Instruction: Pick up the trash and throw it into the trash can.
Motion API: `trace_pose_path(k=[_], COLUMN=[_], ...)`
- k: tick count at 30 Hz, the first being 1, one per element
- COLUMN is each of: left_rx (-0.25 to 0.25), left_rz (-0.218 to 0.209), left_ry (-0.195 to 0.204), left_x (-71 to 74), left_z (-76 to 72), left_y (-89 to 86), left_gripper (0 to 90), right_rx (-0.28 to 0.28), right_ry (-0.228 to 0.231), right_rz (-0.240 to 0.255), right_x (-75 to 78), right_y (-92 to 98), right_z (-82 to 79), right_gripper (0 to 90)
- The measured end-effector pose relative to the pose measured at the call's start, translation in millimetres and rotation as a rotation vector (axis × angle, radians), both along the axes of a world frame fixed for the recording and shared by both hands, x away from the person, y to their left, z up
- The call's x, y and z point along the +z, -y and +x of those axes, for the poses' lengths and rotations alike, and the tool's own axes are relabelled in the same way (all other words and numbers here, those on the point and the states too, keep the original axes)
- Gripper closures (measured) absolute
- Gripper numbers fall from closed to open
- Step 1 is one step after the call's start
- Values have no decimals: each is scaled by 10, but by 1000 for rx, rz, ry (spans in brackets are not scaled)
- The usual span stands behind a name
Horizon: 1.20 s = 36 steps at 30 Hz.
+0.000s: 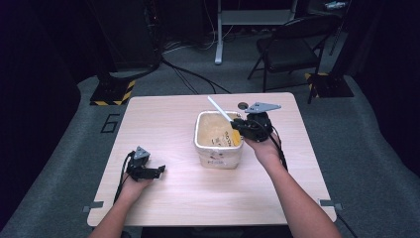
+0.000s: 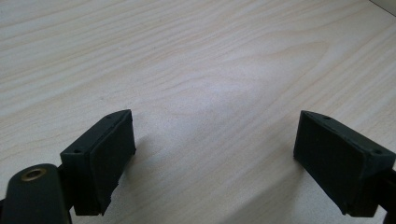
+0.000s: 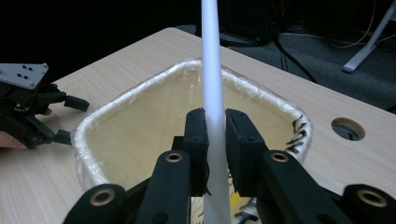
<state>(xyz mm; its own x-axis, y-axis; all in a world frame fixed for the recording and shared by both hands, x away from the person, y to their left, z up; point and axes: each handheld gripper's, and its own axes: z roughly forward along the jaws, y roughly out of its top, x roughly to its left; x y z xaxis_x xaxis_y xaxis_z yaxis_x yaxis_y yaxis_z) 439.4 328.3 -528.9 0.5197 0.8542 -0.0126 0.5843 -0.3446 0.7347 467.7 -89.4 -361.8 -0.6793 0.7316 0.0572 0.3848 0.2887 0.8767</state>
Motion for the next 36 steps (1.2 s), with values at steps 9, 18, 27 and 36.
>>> trace_pose_path(k=[9,18,27,36], left_rx=[0,3,-1,-1], left_rz=[-1,-5,-2,-2], left_ry=[0,4,3,3], left_x=[0,-4,-2,-2], left_z=[-1,0,1,2], left_y=[0,3,0,-1], left_gripper=[122,122,122,123], right_rx=[19,31,38,51], right_ry=[2,1,1,-5], right_rz=[3,4,0,-5], right_x=[-1,-6,-23,-54], right_y=[-152,-275,-386,-484], right_z=[64,145,209,260], right_gripper=[788,788,788,787])
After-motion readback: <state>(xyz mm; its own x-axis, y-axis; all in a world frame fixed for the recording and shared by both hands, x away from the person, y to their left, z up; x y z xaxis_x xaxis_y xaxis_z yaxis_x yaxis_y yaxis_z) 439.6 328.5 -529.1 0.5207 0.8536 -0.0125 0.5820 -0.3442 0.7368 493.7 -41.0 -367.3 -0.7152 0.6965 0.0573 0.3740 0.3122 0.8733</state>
